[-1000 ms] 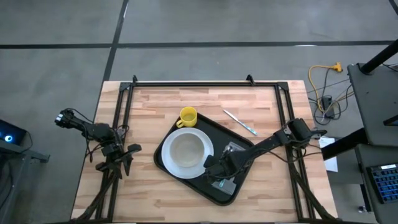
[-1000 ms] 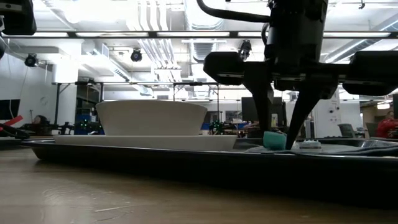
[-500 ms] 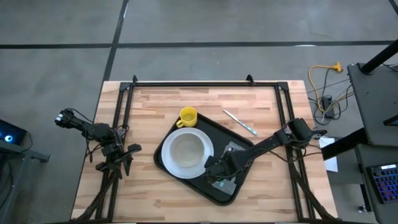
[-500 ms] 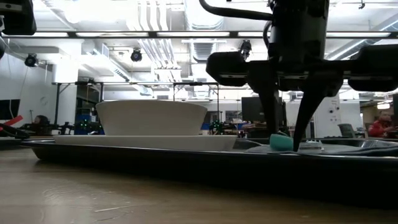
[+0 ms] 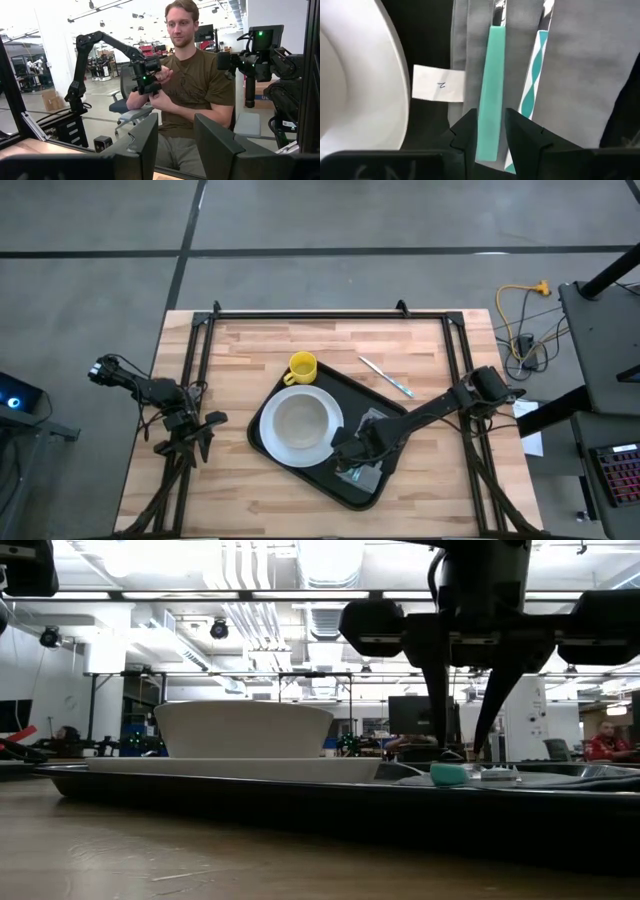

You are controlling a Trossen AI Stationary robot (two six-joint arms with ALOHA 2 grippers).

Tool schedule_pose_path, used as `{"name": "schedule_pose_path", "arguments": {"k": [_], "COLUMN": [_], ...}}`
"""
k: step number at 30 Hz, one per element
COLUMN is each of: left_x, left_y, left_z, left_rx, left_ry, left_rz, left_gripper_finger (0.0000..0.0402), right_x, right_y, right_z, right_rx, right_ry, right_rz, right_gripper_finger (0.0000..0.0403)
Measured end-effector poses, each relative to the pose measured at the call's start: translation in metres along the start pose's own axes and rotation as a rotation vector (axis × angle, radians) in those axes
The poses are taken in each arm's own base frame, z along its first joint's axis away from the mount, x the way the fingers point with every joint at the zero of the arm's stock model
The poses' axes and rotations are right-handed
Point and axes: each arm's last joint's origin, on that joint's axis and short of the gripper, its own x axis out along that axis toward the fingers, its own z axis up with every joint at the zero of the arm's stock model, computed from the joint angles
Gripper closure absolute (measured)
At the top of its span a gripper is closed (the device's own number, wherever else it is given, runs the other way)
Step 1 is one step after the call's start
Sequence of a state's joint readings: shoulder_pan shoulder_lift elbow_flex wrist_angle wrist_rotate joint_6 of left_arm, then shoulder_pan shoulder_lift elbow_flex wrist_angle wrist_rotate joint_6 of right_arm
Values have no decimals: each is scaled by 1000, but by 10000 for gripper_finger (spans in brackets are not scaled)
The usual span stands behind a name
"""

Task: Set up tray
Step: Put the blue knife on the gray napkin to the right of the blue fork

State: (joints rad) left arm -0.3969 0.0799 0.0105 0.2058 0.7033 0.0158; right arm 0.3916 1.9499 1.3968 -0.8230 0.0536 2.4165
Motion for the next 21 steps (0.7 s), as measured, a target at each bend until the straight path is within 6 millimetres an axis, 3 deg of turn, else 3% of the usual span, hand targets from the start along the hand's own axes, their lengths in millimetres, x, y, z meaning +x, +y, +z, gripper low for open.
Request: {"name": "schedule_pose_path", "arguments": {"k": [6,21], "left_x": [0,0], "left_y": [0,0], "left_z": [0,0], "left_rx": [0,0], "left_ry": [0,0], "left_rz": [0,0], "left_gripper_finger": [290,290], "right_x": [-3,-41], "right_y": [-1,-15], "right_z": [2,24], "right_rx": [-20,-55], "right_ry": [-6,-78], "right_rz": [-6,-68], "right_gripper_finger": [324,324]}}
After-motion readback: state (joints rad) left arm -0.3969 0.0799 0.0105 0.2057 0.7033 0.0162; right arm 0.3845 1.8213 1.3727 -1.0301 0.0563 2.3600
